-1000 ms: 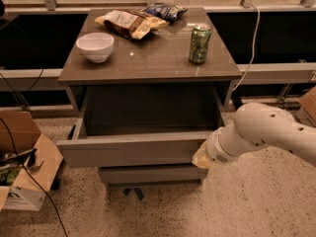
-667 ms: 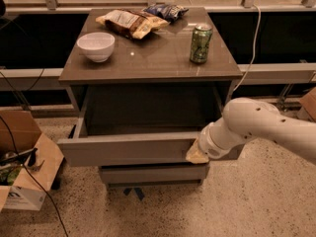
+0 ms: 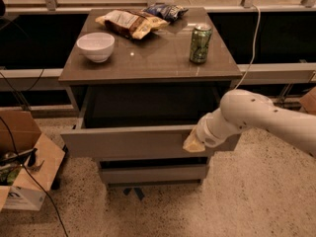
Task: Close top drawer
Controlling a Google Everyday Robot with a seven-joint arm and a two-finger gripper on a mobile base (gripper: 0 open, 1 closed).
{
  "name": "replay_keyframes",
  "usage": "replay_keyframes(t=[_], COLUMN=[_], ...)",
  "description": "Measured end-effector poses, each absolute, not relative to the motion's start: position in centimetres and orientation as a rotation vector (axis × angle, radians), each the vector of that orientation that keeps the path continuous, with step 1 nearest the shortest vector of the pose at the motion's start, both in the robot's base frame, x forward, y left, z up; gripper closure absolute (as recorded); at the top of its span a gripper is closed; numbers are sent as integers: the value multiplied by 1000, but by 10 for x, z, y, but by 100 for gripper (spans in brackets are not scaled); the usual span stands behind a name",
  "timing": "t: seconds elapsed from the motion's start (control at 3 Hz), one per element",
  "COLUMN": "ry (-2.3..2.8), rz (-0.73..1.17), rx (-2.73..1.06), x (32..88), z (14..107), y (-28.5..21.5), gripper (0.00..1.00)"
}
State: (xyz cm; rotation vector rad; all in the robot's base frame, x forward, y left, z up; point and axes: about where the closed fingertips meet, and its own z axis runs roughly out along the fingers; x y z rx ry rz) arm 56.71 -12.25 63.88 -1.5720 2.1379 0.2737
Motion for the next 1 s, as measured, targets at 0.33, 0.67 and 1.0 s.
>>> replay_keyframes(t=[0.33,0.67,1.0], ry=[2112,2053,2034], rz=[270,241,226], rx=[-1568,-1550,-1546], x=[585,640,655], z=[639,649,654], y=[-120,-118,-118], gripper=[100,100,96])
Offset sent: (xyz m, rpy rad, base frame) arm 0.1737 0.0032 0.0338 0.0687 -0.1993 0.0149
